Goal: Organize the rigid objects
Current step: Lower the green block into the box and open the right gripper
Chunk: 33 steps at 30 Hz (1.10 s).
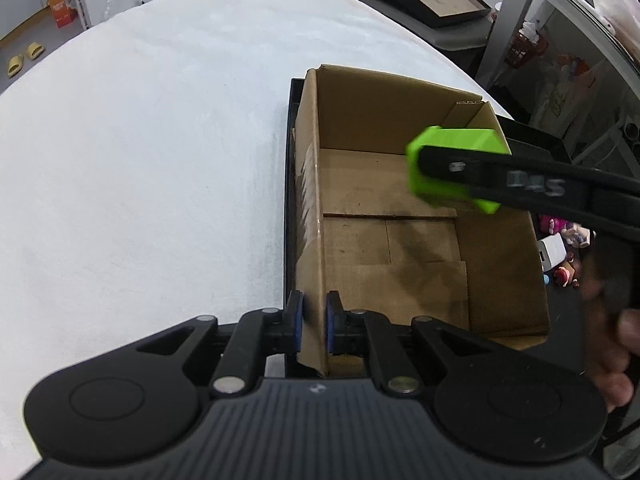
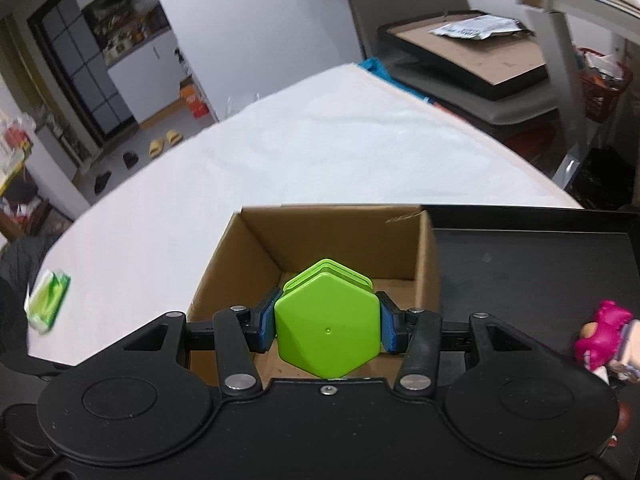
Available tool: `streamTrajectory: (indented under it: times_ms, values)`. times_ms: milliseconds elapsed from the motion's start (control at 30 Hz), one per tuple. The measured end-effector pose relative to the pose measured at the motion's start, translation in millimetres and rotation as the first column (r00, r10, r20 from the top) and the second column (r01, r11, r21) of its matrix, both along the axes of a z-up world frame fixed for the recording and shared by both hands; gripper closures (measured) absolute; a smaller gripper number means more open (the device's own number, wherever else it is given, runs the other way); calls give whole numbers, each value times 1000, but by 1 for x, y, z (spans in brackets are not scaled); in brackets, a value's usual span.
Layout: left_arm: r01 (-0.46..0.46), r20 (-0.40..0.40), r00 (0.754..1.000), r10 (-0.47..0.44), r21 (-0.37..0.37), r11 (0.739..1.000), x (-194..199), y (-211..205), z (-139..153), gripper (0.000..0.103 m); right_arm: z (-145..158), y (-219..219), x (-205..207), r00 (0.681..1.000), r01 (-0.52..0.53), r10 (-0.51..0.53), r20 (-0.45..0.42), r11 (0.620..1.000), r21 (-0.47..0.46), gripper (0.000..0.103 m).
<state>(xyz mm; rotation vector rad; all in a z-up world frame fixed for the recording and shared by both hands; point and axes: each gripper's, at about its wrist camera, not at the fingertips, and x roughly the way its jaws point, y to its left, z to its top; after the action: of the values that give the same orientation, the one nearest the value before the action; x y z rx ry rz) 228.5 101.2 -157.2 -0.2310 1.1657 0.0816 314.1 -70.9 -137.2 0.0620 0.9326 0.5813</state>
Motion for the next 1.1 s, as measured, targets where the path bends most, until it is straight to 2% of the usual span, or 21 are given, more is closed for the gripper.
streamTrajectory:
  times_ms: [267, 533, 833, 1000, 1100]
  values:
    - [12, -6, 1000, -12, -30, 999, 2, 5, -2, 94, -10, 32, 1, 998, -65, 64, -18, 997, -44, 55]
    - [-9, -14, 1000, 8, -51, 999, 1, 11, -2, 94, -15, 43, 0, 997, -68, 66, -33, 996, -62, 55]
    - [-23, -24, 999, 22, -47, 999, 4, 10, -1, 93, -10, 41, 1, 999, -39, 37, -27, 997, -65, 43]
    - [-14, -28, 1000, 14, -15, 1000, 7, 4, 1, 93, -1, 32, -2, 1000, -10, 10, -11, 998, -55, 32]
    - [-19, -31, 999, 19, 6, 1000, 7, 0, 2, 93, 5, 24, -3, 1000, 19, -19, 2, 999, -45, 31]
